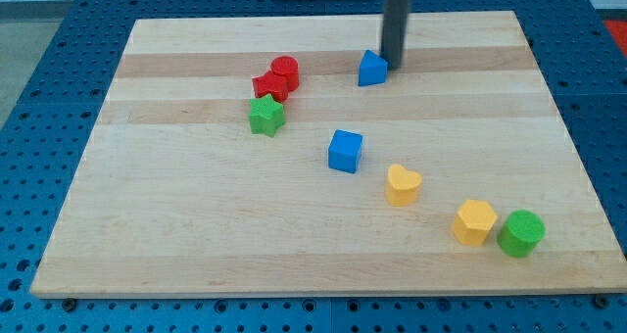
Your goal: Move the blue triangle towards top right of blue cube
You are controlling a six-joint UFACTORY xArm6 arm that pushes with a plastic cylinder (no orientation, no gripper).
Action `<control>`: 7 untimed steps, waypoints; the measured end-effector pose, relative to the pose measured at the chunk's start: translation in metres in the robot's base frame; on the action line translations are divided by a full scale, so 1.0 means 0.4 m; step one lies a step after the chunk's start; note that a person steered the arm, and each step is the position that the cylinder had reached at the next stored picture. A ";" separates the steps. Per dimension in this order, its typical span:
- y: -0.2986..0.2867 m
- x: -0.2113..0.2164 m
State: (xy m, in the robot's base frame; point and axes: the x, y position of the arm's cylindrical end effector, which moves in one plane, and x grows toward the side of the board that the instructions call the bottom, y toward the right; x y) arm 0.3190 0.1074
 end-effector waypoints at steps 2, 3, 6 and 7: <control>0.207 0.060; 0.287 -0.073; -0.088 -0.094; -0.139 0.001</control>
